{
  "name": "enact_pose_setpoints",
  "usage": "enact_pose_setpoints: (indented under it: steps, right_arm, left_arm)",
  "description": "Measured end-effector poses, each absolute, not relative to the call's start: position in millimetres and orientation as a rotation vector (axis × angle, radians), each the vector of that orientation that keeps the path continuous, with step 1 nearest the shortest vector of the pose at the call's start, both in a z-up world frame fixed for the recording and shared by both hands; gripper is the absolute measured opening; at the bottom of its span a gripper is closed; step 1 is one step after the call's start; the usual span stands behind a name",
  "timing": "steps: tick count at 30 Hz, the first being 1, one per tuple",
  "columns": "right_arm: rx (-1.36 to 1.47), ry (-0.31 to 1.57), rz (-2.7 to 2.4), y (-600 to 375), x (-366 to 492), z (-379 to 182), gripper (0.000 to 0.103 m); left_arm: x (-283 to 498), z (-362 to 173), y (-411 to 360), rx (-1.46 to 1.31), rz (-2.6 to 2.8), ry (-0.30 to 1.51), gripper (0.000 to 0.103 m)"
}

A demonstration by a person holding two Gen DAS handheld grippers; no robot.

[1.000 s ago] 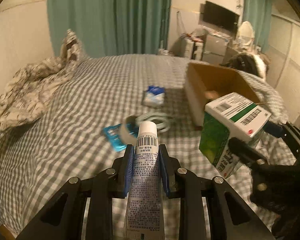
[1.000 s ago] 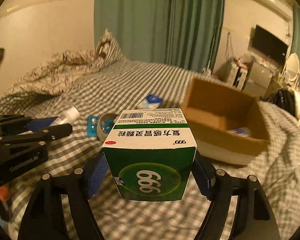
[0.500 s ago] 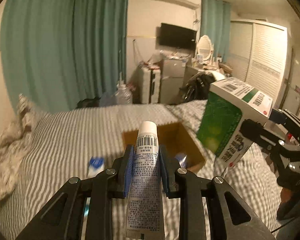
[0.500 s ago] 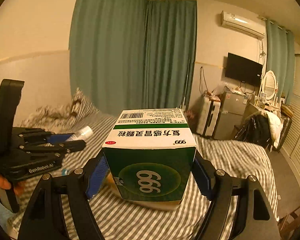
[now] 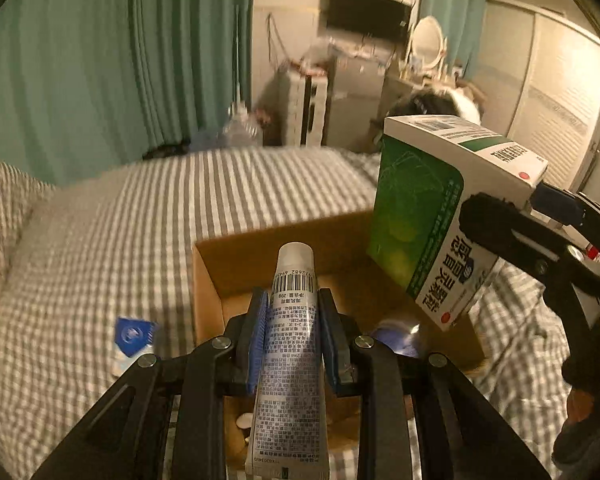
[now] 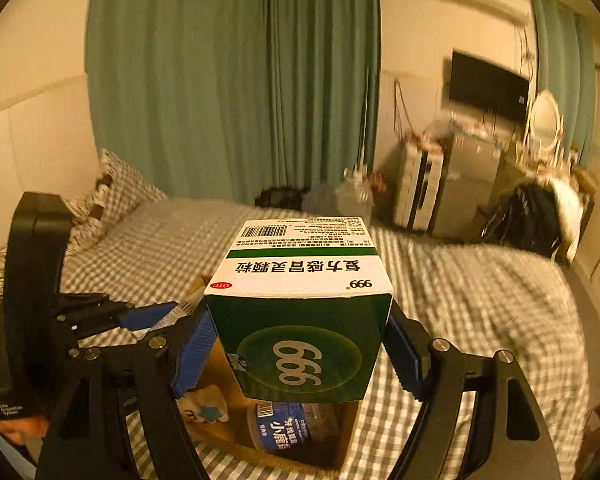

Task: Organize objects
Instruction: 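Lift the green medicine box with the right tool while the left carries the toothpaste, both into the box, then release both items in the box and move the tools back to the bed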

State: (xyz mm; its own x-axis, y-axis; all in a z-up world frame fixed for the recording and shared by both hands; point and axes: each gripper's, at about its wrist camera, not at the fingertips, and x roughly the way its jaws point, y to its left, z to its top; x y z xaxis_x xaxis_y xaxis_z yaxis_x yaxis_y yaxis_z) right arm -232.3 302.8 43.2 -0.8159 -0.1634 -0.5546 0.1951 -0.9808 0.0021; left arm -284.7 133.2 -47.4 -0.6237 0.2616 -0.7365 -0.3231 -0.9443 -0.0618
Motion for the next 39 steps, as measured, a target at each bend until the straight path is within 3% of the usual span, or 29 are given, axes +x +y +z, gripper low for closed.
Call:
enact_pose_setpoints:
  steps: [9, 11, 13, 14, 15, 23, 25, 27, 31, 39]
  right_arm:
    - [0.973, 0.055, -2.775, 313, -271, -12, 0.079]
    - [0.957, 0.081, -2.790, 310, -269, -10, 0.090]
    - [0.942, 0.097, -2.822, 309, -266, -4, 0.093]
    - [0.934, 0.098, -2.835, 310, -264, 1, 0.093]
    - [0.920, 0.093, -2.850, 310, -260, 7, 0.093]
    - [0.778, 0.110, -2.887, 303, -196, 83, 0.094]
    - [0.728, 0.132, -2.902, 299, -174, 105, 0.095]
    - [0.673, 0.140, -2.909, 296, -153, 126, 0.098]
    - [0.555, 0.125, -2.913, 289, -106, 162, 0.103]
    - [0.445, 0.177, -2.869, 254, -27, 183, 0.103]
  left_arm:
    - [-301, -86, 124, -1.204, 2.517, 0.117, 0.025]
    - [-298, -83, 123, -1.187, 2.515, 0.124, 0.029]
    - [-296, -77, 124, -1.169, 2.519, 0.130, 0.054]
    - [-292, -71, 123, -1.154, 2.538, 0.135, 0.076]
    - [-288, -64, 121, -1.129, 2.557, 0.137, 0.084]
    - [-242, 13, 114, -0.976, 2.636, 0.140, 0.084]
    - [-220, 43, 110, -0.902, 2.665, 0.143, 0.088]
    - [-199, 67, 105, -0.829, 2.703, 0.149, 0.099]
    - [-151, 110, 86, -0.695, 2.768, 0.176, 0.103]
    - [-80, 131, 27, -0.614, 2.876, 0.160, 0.103]
